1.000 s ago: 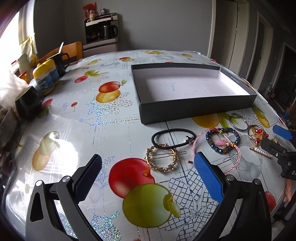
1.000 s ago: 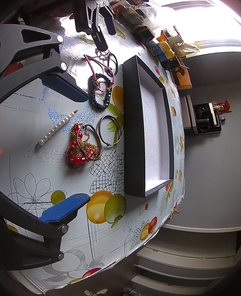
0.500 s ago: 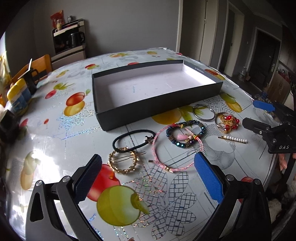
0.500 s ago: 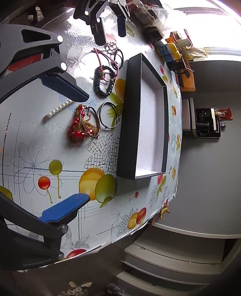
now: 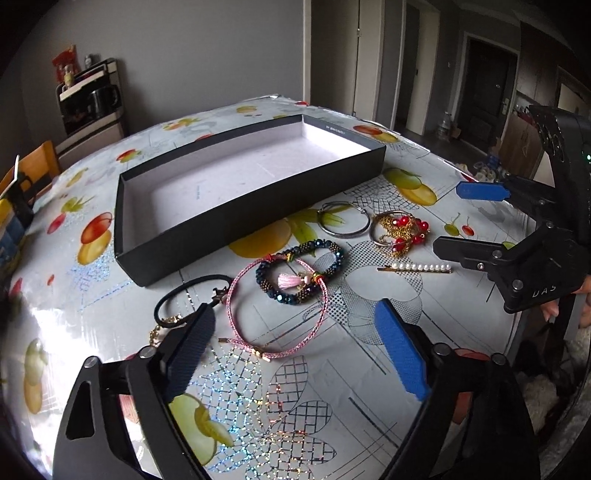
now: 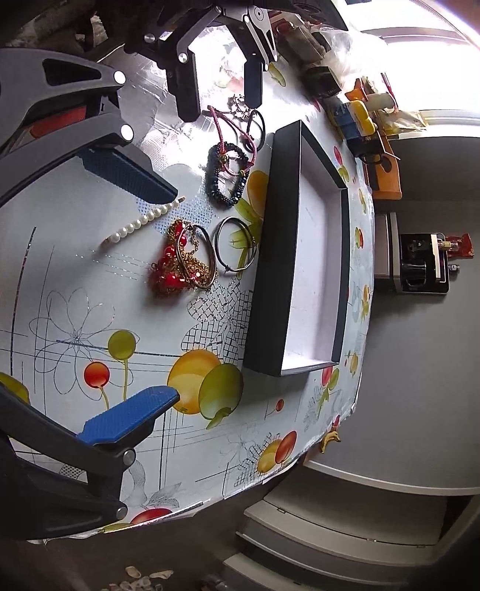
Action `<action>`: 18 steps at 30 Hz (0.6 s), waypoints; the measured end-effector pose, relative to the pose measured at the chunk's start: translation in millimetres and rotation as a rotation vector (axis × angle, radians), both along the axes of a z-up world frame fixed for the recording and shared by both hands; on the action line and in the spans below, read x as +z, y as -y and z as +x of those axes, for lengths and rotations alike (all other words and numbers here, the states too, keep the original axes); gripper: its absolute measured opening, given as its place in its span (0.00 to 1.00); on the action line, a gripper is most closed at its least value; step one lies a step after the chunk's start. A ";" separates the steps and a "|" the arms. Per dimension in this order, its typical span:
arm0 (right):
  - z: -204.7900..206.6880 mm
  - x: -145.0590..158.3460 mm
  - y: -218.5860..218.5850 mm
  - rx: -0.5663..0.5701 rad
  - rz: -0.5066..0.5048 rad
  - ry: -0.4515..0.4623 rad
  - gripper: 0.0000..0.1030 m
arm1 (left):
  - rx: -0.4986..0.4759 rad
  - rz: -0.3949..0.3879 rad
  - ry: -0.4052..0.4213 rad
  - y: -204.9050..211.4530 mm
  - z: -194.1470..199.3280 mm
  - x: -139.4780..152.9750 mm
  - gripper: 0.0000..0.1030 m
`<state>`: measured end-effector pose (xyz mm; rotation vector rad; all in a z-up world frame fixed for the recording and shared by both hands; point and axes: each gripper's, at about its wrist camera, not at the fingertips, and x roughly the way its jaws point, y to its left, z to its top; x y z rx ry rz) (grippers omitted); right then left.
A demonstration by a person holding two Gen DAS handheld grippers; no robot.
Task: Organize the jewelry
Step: 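Grasp the pink string bracelet with the left tool while the right tool grasps the silver bangle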
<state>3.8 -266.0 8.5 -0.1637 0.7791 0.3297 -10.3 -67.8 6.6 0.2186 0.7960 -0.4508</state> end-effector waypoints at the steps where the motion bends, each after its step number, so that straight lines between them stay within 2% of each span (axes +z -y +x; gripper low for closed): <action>1: 0.9 -0.2 0.0 0.002 0.003 -0.004 0.94 | -0.006 0.011 -0.004 1.5 0.7 -1.6 0.70; 4: 5.4 -0.8 -1.0 0.010 0.009 -0.019 0.94 | -0.021 0.033 -0.014 4.1 1.5 -6.5 0.55; 7: 13.3 0.0 -3.3 0.017 0.025 -0.039 0.87 | -0.023 0.017 -0.026 0.7 2.2 -8.0 0.33; 9: 18.7 1.9 -3.7 0.022 0.037 -0.050 0.83 | -0.018 -0.003 -0.032 -3.1 2.7 -7.2 0.24; 11: 22.0 4.0 -6.2 0.030 0.025 -0.039 0.71 | -0.017 -0.014 -0.032 -5.8 2.6 -6.1 0.12; 12: 24.0 4.8 -7.6 0.031 0.015 -0.037 0.66 | -0.016 -0.016 -0.031 -6.7 2.6 -5.9 0.10; 14: 29.1 5.2 -9.2 0.030 0.007 -0.041 0.49 | -0.018 -0.017 -0.033 -7.7 2.5 -6.2 0.05; 18: 41.4 2.8 -6.9 0.029 0.047 -0.095 0.32 | -0.024 -0.020 -0.040 -7.1 2.2 -7.8 0.04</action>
